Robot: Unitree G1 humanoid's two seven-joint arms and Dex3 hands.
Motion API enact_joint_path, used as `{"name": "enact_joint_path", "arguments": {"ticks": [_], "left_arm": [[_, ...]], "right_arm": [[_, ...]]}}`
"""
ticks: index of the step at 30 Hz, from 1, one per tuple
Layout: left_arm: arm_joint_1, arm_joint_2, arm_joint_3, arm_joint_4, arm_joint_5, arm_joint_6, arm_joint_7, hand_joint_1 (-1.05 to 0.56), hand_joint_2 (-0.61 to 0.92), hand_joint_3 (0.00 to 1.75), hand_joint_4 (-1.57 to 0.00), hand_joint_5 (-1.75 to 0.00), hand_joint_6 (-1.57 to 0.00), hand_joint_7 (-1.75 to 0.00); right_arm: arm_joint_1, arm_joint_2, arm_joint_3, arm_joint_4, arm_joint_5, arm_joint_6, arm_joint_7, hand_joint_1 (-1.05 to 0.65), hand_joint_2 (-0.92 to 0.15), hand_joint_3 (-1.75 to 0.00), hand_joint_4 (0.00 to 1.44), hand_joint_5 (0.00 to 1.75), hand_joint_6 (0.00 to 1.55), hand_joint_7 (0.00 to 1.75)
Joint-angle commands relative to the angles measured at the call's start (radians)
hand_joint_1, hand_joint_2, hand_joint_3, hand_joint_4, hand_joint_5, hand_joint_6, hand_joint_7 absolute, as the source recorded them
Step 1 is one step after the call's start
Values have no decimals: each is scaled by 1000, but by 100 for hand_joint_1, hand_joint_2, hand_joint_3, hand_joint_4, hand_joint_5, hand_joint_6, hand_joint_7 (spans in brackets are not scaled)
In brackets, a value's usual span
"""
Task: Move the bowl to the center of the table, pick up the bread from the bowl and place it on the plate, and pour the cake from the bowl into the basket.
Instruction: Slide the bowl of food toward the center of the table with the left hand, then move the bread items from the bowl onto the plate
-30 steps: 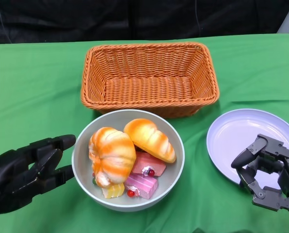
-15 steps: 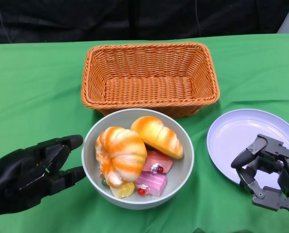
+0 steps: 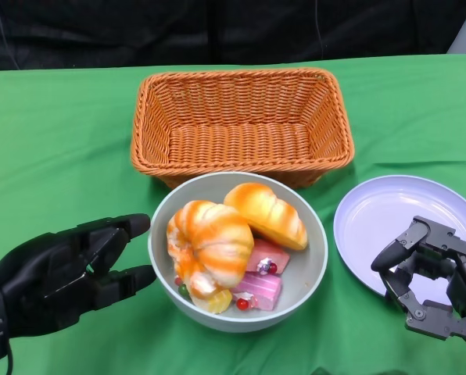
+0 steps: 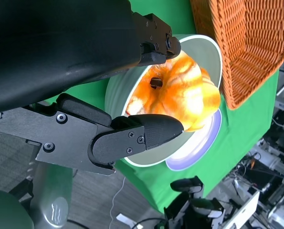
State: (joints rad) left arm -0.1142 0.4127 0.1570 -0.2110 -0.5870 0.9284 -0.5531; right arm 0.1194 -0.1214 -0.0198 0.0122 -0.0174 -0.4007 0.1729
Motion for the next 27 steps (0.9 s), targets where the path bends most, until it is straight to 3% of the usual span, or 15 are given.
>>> {"name": "enact_joint_path", "arguments": {"ticks": [1,17,27], "left_arm": [[-29,0,-16,4,-8,4,0,-65,92,67,-20,-1,-10,0],[-76,-10,-82,67,-7,-1,-22,-64,92,65,-21,-1,-10,-1],[-56,13,-75,55,-2,-17,-36,-65,92,65,-21,-1,-10,-1]], "right_arm": [[-2,-1,-2,-3,2,-1,-10,-9,-66,-80,75,157,71,124],[-6,1,2,1,15,-4,-14,-6,-65,-82,75,159,71,125],[-5,-3,0,8,9,-12,-16,-7,-65,-81,74,158,70,124]]}}
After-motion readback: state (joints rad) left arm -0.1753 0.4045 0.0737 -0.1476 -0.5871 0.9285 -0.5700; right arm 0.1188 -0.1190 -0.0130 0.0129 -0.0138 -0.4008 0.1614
